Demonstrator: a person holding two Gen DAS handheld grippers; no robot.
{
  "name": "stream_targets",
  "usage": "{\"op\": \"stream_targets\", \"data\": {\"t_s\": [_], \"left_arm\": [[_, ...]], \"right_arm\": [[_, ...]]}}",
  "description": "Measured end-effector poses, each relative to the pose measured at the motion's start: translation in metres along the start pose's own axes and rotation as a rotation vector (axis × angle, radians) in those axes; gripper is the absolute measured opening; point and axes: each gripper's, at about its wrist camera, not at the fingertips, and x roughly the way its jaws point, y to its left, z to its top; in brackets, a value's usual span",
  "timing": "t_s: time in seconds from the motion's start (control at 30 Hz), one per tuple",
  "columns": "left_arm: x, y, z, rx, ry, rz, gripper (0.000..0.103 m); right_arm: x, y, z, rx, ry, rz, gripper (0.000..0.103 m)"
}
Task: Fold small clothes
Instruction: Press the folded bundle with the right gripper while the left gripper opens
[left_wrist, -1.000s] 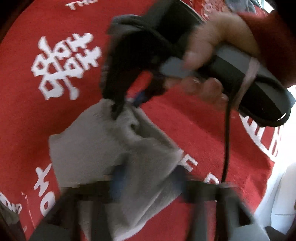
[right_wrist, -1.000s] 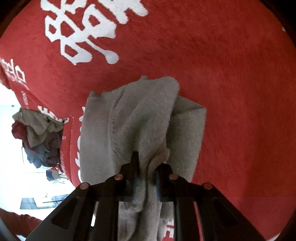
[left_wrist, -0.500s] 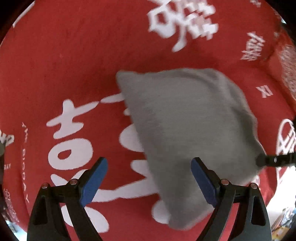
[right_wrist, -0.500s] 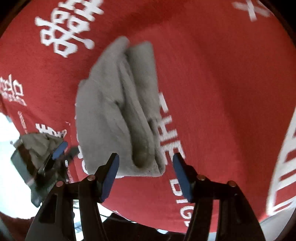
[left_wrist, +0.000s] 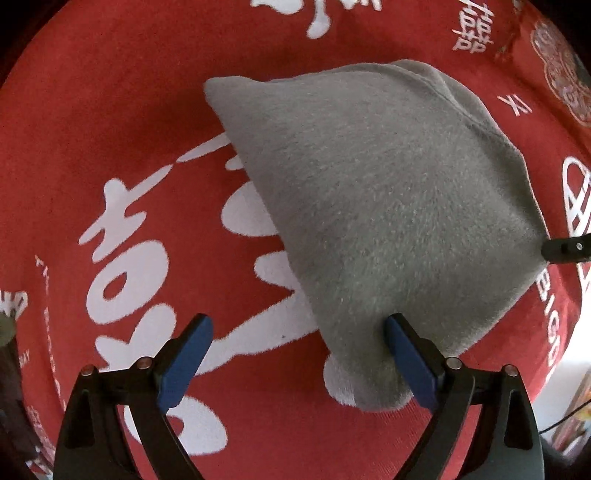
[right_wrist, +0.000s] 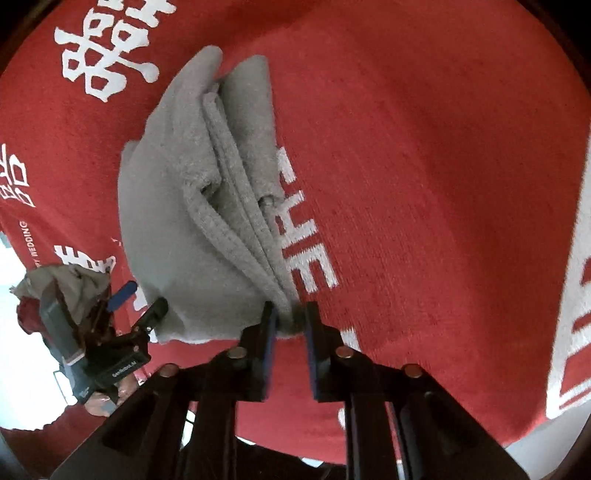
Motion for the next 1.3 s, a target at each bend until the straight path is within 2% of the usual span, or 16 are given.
{"op": "stream_targets", "data": {"t_s": [0.03,0.07,0.2,0.37,0.43,0.47,0.57,0.67,0.8,0.87,0.97,1.0,1.07,1.1,1.13,1.3], "left_arm": [[-0.007,0.003,0.003,-0.013,-0.003,-0.005,0.095],[-0.01,0.007,0.006,-0.022,-0.013,-0.009,0.095],[-0.024,0.021,0.034,-0.11,-0.051,-0.038,0.095],[-0.015,0.03,0.071,-0.221,-0.058,-0.042,0.095],[-0.016,0.029,0.078,-0.236,-0.076,-0.033,0.095],[-0.013,0.027,0.081,-0.243,-0.081,-0.019,0.095],[0.013,0.021,0.078,-0.244,-0.024,-0.001,0.095],[0.022,0.024,0.072,-0.292,-0.026,-0.005,0.096],[0.022,0.031,0.071,-0.306,-0.018,-0.022,0.096],[0.021,0.031,0.072,-0.293,-0.017,-0.01,0.097],[0.019,0.029,0.076,-0.276,-0.006,0.009,0.097],[0.018,0.03,0.078,-0.276,0.0,0.011,0.097],[0.013,0.031,0.081,-0.282,0.005,0.012,0.097],[0.011,0.033,0.082,-0.289,0.003,0.016,0.097],[0.009,0.033,0.082,-0.292,0.004,0.02,0.097],[0.02,0.035,0.077,-0.346,0.049,-0.009,0.103]], "right_arm": [[-0.01,-0.001,0.001,-0.003,-0.005,-0.03,0.049],[-0.023,0.001,0.006,-0.02,-0.035,-0.035,0.05],[-0.05,0.021,0.049,-0.051,-0.162,0.076,0.051],[-0.012,0.05,0.127,-0.058,-0.156,0.102,0.05],[0.003,0.058,0.143,-0.066,-0.109,0.094,0.015],[0.005,0.065,0.145,-0.108,-0.113,0.07,0.007],[0.013,0.07,0.139,-0.237,-0.109,-0.077,0.007],[0.024,0.036,0.138,-0.187,-0.052,-0.221,0.005],[-0.007,0.016,0.121,-0.101,-0.115,-0.126,0.007],[-0.023,0.019,0.113,-0.069,-0.15,-0.088,0.022],[-0.033,0.036,0.112,-0.078,-0.186,0.027,0.071],[-0.03,0.043,0.115,-0.095,-0.179,0.049,0.071],[-0.014,0.058,0.132,-0.127,-0.124,0.044,0.059],[-0.004,0.063,0.133,-0.142,-0.094,0.027,0.025],[0.006,0.067,0.136,-0.162,-0.065,-0.024,0.008],[0.013,0.047,0.128,-0.173,-0.085,-0.069,0.008]]}}
